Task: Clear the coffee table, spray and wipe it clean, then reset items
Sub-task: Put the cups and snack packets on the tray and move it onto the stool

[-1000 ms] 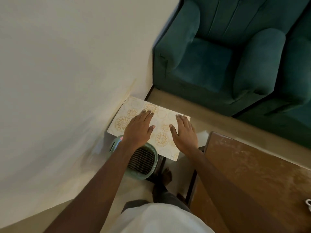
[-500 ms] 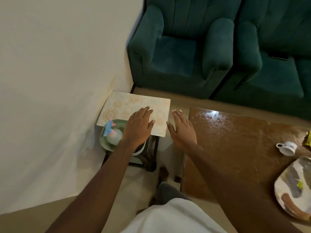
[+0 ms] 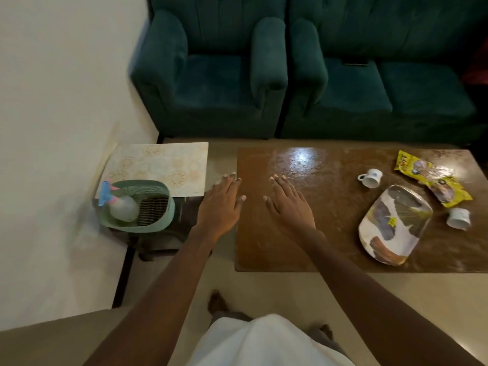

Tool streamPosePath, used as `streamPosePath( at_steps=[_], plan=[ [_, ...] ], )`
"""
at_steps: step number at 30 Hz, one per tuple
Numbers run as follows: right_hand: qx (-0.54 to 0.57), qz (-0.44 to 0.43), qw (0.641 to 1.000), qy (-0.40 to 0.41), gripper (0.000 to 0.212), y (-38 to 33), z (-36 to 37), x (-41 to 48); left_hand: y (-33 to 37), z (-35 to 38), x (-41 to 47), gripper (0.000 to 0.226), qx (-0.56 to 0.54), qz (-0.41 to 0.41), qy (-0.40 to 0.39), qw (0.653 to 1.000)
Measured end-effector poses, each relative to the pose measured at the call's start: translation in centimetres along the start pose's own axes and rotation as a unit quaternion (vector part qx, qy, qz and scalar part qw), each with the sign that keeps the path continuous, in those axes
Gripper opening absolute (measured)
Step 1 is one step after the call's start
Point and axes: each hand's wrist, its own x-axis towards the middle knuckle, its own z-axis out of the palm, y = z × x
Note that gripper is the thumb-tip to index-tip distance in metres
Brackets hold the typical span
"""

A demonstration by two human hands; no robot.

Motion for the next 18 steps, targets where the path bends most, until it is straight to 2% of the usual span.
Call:
streamPosePath(
  at_steps=[9, 18],
  plan=[
    [0.002, 0.032, 0.999, 0.004, 0.057, 18.2, -6.7, -9.6, 20.7, 5.7, -0.2, 0.055, -0.013, 0.036, 0.015, 0.999],
    [0.041, 0.083, 0.995, 0.04, 0.056, 30.3, -11.8, -15.0, 34.4, 9.8, 2.2, 0.054, -0.016, 0.077, -0.001, 0.997]
  ],
)
